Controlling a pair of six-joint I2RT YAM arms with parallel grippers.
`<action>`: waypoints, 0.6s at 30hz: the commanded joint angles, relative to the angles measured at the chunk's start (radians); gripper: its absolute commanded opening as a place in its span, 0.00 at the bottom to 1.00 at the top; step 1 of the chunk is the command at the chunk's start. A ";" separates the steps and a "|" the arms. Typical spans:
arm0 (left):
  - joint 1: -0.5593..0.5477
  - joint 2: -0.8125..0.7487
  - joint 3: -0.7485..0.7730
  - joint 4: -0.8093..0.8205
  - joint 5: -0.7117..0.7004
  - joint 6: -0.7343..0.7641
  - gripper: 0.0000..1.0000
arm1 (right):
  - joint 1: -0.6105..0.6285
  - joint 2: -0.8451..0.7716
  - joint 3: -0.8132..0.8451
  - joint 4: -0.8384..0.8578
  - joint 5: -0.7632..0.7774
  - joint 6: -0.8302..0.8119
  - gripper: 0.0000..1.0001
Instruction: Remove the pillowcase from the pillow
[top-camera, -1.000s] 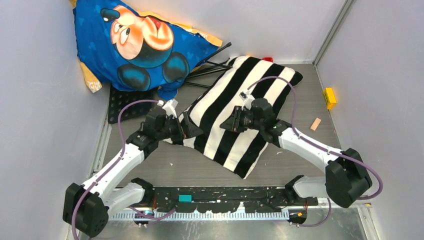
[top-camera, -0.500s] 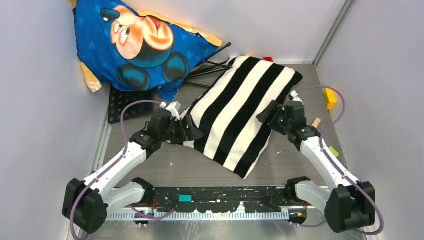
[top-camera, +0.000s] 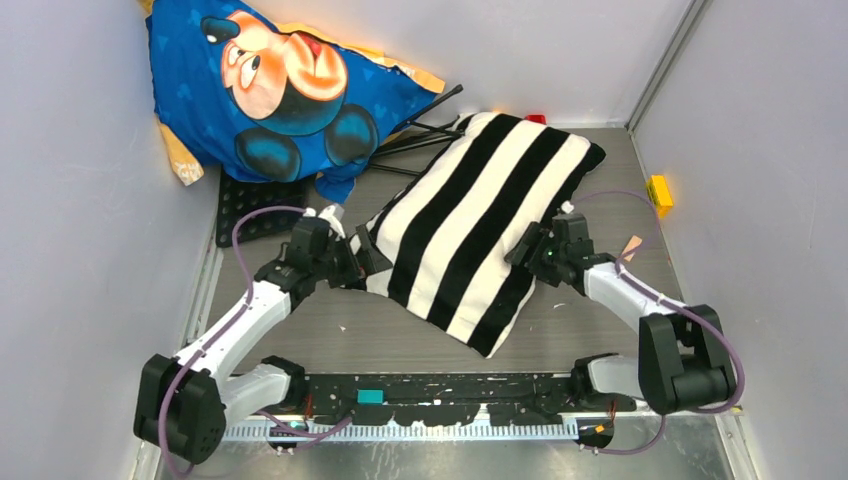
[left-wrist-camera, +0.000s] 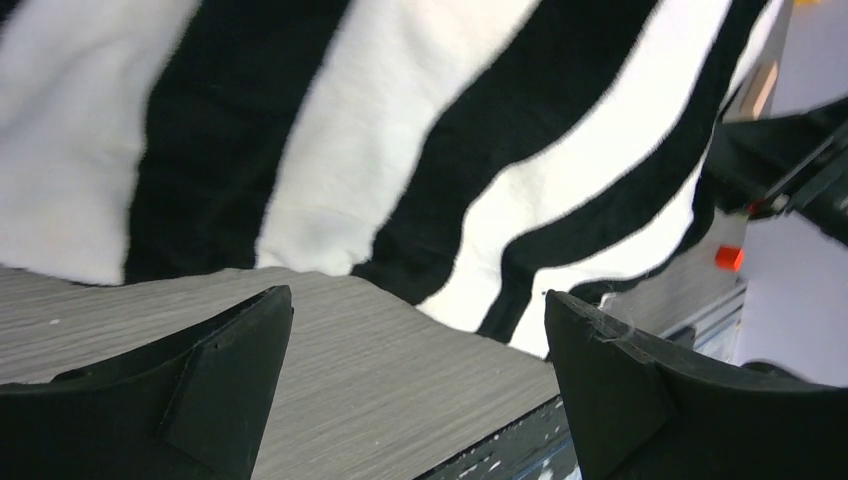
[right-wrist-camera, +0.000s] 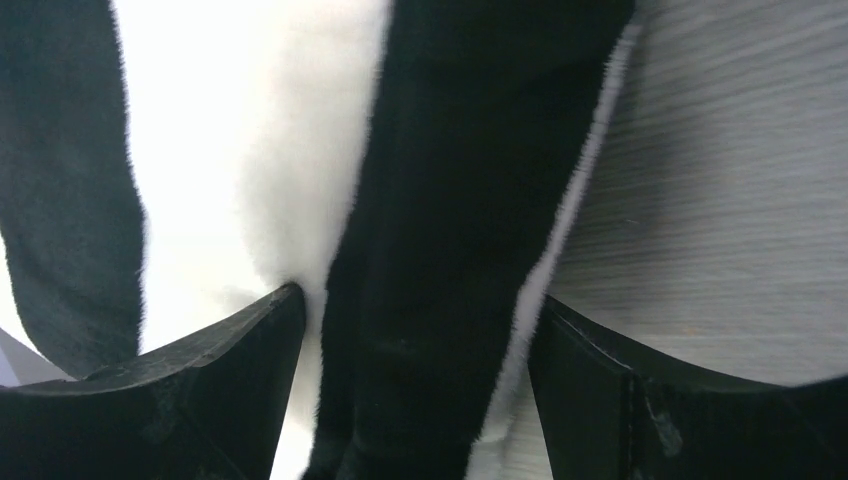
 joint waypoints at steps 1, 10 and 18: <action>0.114 -0.011 -0.019 0.022 0.115 -0.039 1.00 | 0.131 0.063 0.065 0.111 0.021 0.006 0.80; 0.176 -0.068 -0.002 -0.071 0.099 0.016 1.00 | 0.481 0.270 0.246 0.363 0.058 0.094 0.73; 0.178 -0.092 0.008 -0.099 0.107 0.045 1.00 | 0.505 0.184 0.302 0.309 0.002 0.039 0.81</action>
